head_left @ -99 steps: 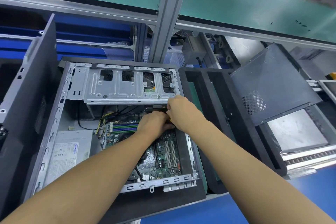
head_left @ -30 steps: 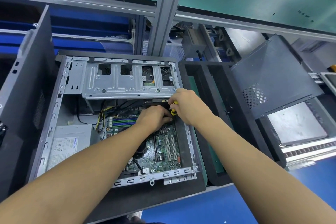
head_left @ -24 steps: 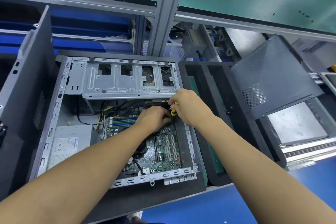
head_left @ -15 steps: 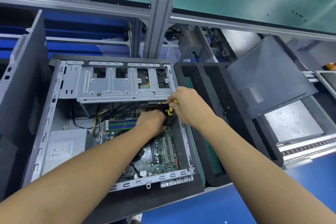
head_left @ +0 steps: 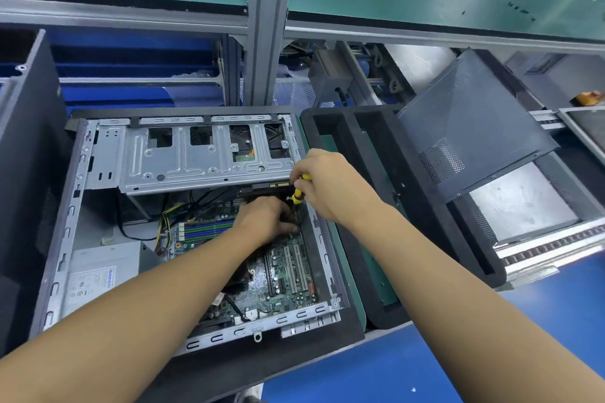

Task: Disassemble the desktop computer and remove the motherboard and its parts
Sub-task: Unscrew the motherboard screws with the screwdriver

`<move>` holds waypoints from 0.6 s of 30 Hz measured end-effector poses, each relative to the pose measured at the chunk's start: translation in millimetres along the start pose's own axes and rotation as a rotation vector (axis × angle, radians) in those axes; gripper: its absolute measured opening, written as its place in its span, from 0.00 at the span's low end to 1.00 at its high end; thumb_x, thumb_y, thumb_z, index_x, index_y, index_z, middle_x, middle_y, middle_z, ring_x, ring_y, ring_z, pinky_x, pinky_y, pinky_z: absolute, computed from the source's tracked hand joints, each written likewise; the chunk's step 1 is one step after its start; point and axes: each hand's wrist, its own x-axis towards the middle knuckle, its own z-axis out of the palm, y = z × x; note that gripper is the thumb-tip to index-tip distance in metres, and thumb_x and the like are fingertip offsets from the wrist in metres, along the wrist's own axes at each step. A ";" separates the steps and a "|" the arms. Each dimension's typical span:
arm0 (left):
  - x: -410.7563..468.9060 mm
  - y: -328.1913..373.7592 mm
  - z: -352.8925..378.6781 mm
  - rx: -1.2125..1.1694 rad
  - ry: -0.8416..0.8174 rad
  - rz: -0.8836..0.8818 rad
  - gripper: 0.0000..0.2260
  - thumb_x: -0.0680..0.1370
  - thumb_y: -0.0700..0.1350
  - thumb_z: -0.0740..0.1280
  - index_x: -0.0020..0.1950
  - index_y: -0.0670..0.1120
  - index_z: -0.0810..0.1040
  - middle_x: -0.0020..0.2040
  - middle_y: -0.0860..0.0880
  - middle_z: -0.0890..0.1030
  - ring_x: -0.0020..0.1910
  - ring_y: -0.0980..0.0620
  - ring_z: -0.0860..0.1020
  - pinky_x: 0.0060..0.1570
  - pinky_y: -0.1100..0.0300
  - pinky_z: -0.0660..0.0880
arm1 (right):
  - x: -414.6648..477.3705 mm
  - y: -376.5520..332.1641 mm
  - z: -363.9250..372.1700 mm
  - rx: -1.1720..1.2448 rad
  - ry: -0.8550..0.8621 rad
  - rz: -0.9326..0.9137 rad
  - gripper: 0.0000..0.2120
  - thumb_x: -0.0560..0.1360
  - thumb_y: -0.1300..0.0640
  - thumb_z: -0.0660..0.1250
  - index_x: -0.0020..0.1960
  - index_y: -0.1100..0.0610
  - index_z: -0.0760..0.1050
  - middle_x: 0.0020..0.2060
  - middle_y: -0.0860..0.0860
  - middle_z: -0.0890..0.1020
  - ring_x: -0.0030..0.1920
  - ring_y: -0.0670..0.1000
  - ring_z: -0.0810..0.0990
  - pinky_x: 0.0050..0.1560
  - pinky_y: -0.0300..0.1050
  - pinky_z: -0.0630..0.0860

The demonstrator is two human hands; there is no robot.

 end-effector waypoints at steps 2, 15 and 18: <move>-2.6 -0.5 -2.1 -0.017 0.040 0.012 0.14 0.73 0.63 0.70 0.49 0.55 0.83 0.39 0.54 0.77 0.48 0.48 0.78 0.46 0.52 0.69 | -0.3 0.5 0.1 0.000 0.009 -0.004 0.08 0.81 0.57 0.64 0.55 0.55 0.82 0.53 0.51 0.77 0.52 0.53 0.76 0.53 0.48 0.75; -29.2 -6.1 -24.2 -0.434 -0.197 0.027 0.04 0.79 0.41 0.70 0.48 0.48 0.83 0.38 0.52 0.85 0.34 0.59 0.81 0.36 0.68 0.72 | -5.0 6.3 -24.6 0.116 0.132 0.054 0.10 0.82 0.55 0.59 0.51 0.58 0.78 0.48 0.52 0.76 0.47 0.51 0.71 0.45 0.42 0.65; -35.1 -1.2 -33.6 -0.908 -0.300 -0.020 0.07 0.81 0.33 0.64 0.50 0.40 0.82 0.41 0.46 0.85 0.38 0.53 0.84 0.35 0.66 0.76 | -7.1 8.6 -31.1 0.177 0.195 0.090 0.15 0.84 0.52 0.56 0.44 0.59 0.72 0.40 0.53 0.75 0.40 0.53 0.72 0.34 0.43 0.63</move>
